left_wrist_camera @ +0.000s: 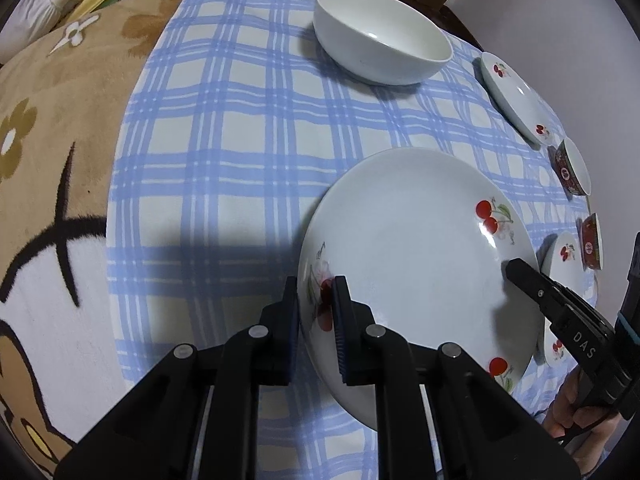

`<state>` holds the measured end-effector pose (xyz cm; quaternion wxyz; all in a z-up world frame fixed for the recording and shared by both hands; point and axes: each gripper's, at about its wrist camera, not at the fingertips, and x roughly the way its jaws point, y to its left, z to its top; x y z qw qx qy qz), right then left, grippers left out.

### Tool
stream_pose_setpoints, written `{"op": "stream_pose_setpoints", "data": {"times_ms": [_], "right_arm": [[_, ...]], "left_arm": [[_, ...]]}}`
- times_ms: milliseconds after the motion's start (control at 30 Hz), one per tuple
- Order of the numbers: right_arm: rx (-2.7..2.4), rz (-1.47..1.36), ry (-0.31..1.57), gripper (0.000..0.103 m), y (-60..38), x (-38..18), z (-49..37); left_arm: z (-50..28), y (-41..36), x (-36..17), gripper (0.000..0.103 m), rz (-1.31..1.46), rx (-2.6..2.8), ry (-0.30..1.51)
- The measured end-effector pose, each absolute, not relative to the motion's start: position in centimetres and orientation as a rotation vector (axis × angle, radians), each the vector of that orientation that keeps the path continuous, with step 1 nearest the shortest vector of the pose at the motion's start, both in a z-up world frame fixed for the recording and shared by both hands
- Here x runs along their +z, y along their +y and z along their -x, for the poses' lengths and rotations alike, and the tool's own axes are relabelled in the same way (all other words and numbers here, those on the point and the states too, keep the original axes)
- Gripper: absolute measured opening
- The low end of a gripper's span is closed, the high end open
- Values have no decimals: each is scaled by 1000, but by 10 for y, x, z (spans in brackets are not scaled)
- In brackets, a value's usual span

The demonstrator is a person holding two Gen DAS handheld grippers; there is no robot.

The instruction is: Organize plates and bowls

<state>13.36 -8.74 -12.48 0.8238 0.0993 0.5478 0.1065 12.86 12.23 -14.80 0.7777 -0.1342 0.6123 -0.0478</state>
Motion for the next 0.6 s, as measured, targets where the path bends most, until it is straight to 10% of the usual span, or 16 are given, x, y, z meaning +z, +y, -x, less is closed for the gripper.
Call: {"op": "stream_pose_setpoints", "data": {"times_ms": [600], "right_arm": [[242,-242,1149,9,-109,-100,-120]], "left_arm": [[-127,106,-127,16,260,-148,1289]]}}
